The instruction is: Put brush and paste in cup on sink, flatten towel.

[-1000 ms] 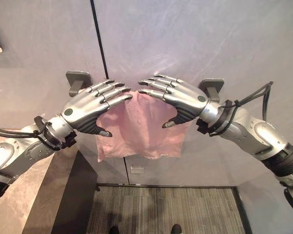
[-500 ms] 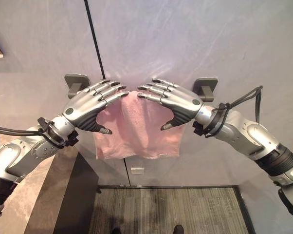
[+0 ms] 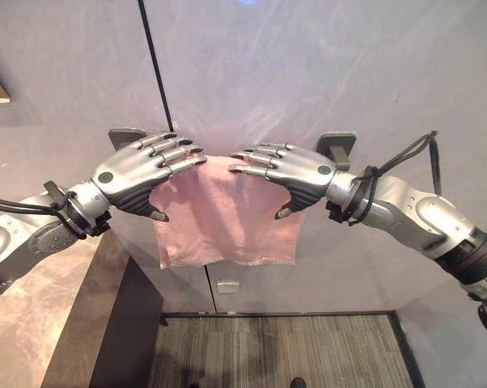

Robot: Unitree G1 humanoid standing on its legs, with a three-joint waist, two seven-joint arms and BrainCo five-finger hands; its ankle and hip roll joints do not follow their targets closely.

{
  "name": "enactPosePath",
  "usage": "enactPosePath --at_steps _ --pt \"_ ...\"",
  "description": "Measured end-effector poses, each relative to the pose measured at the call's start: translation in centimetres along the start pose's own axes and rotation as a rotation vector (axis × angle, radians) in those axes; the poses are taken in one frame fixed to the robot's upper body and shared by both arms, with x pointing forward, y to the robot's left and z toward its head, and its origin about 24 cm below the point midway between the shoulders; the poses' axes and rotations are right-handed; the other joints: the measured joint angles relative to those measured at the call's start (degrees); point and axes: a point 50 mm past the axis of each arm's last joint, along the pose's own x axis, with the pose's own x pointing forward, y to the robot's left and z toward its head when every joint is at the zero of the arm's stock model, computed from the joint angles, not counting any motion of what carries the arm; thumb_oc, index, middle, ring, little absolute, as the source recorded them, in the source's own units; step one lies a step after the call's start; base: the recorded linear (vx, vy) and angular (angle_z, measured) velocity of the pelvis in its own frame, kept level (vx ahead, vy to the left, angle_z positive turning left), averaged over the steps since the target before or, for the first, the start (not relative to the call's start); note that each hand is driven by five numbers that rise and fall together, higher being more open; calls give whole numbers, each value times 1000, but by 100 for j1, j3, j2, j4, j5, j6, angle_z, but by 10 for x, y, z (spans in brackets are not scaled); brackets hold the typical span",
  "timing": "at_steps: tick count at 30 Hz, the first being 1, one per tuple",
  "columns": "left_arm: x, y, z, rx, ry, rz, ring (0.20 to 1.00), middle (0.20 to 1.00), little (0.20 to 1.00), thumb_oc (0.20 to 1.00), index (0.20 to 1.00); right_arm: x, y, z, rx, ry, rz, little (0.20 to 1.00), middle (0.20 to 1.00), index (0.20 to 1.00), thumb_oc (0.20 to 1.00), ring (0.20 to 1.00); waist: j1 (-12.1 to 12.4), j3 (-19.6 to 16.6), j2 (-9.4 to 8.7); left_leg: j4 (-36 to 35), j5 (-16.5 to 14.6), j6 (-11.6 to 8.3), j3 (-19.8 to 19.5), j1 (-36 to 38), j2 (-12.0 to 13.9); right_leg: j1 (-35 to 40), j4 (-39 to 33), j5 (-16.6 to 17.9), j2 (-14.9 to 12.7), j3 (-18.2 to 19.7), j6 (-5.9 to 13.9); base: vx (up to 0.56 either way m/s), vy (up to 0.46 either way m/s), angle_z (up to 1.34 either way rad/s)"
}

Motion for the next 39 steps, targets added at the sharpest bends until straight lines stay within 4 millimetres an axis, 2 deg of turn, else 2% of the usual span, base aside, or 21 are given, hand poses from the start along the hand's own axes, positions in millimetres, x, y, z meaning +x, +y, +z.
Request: enactPosePath --at_steps 5,11,23,39 --pt "-3 -1 3 0 -10 -21 1000 1000 1000 1000 1000 -5 -2 -2 -17 6 18 1000 1000 1000 1000 1000 12 3 5 0 0 0 0 5 -2 2 0 0 -2 0 1 0 0 0" --pt "-24 -3 -2 -18 53 -24 1000 1000 1000 1000 1000 -17 -2 -4 6 28 20 1000 1000 1000 1000 1000 17 26 41 -1 -2 1 -2 8 -1 5 -1 -5 -3 -2 7 0 0 0" --pt "-33 -7 -9 -53 107 -19 1000 1000 1000 1000 1000 -21 -2 -7 28 43 15 1000 1000 1000 1000 1000 10 118 189 -1 1 -1 -116 1 4 116 -28 -29 -3 -131 18 -11 0 5" --pt "-64 -9 -25 -53 242 -34 1000 1000 1000 1000 1000 -35 -1 -13 25 70 17 1000 1000 1000 1000 1000 89 124 193 -3 -4 3 -176 -28 4 130 -46 -80 -9 -187 66 -4 2 1"
